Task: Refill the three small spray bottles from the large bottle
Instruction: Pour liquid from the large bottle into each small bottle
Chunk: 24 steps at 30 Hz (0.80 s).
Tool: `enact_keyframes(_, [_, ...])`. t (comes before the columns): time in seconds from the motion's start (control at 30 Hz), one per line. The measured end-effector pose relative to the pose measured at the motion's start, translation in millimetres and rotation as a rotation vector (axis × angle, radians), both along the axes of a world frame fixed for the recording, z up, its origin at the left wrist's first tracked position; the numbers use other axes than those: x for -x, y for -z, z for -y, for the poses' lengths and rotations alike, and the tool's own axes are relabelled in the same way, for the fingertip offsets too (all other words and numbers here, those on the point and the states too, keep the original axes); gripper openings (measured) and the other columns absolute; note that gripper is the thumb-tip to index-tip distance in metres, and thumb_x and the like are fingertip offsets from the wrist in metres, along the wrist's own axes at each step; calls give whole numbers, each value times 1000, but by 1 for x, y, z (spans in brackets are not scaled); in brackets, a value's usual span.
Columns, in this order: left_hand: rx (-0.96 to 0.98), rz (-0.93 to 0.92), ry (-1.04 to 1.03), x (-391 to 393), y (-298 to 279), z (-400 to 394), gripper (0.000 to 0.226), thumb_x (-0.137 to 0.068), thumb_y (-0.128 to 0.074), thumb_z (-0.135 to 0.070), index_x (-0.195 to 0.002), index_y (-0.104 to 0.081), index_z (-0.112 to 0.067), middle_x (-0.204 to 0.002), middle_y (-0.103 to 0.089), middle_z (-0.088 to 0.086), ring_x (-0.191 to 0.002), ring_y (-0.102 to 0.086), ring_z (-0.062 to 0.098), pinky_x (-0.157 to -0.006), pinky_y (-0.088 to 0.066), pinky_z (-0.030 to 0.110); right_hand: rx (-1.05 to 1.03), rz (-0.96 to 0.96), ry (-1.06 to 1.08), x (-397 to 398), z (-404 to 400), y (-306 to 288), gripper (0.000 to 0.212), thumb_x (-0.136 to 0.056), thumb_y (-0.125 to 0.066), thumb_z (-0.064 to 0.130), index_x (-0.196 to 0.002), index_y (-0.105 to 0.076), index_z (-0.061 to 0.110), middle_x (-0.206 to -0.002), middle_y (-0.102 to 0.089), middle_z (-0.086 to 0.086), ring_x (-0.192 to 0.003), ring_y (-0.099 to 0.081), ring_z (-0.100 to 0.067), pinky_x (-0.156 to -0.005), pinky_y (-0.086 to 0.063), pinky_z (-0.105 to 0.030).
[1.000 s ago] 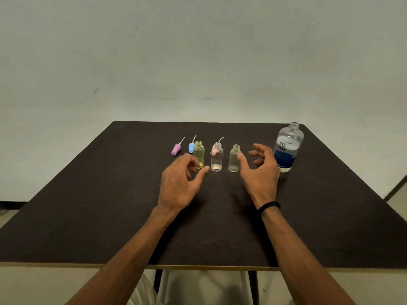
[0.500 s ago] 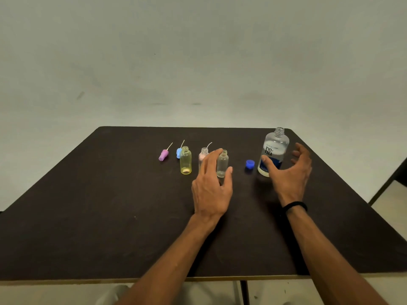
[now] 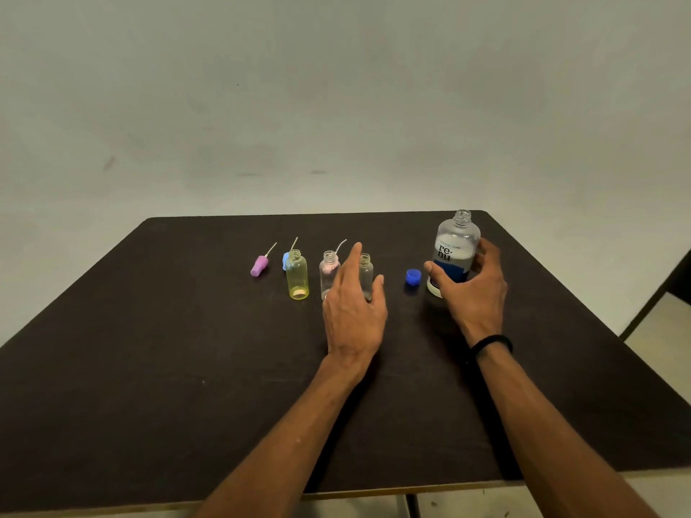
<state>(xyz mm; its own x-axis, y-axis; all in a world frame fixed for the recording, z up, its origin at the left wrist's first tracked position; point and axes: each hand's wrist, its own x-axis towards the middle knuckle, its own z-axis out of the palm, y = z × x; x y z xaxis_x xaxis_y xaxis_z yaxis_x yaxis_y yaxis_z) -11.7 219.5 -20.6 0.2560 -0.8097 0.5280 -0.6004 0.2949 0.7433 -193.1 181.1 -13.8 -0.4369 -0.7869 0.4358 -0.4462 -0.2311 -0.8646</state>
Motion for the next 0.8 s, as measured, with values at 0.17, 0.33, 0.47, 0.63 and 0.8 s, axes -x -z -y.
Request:
enact_keyframes(0.17, [-14, -1, -2, -1, 0, 1, 67, -101, -69, -26, -161, -39, -22, -154, -56, -1, -121, -67, 19, -111, -45, 29, -1, 13, 13, -1, -1, 0, 90, -76, -95, 38, -150, -48, 21, -146, -62, -3, -130, -60, -17, -103, -50, -25])
enact_keyframes(0.33, [2, 2, 12, -1, 4, 6, 57, -100, -70, -23, -153, -51, -14, -146, -63, 2, -121, -68, 22, -112, -50, 35, 0, 8, 44, -2, -1, -1, 83, -78, -94, 38, -147, -51, 20, -141, -65, -1, -118, -60, -8, -97, -50, -22])
enact_keyframes(0.47, [-46, 18, 10, -1, 5, 10, 49, -99, -72, -28, -144, -61, -13, -136, -68, 0, -126, -62, 16, -106, -42, 24, 6, 2, 68, -2, 1, 0, 82, -76, -95, 39, -144, -54, 21, -138, -67, -1, -115, -61, -8, -97, -53, -23])
enact_keyframes(0.63, [39, -49, 102, 8, 4, 21, 40, -92, -79, -33, -128, -67, -22, -119, -71, -9, -107, -67, 8, -95, -55, 31, 27, -21, 111, -2, 2, 0, 82, -73, -96, 41, -142, -56, 22, -133, -68, 4, -111, -62, -7, -98, -57, -28])
enact_keyframes(0.8, [112, -69, 165, 23, -2, 38, 37, -90, -79, -40, -123, -68, -28, -116, -72, -14, -106, -68, 4, -91, -58, 30, 87, -122, 137, -3, 10, 0, 77, -73, -96, 35, -138, -57, 24, -132, -68, 4, -113, -64, -12, -97, -61, -39])
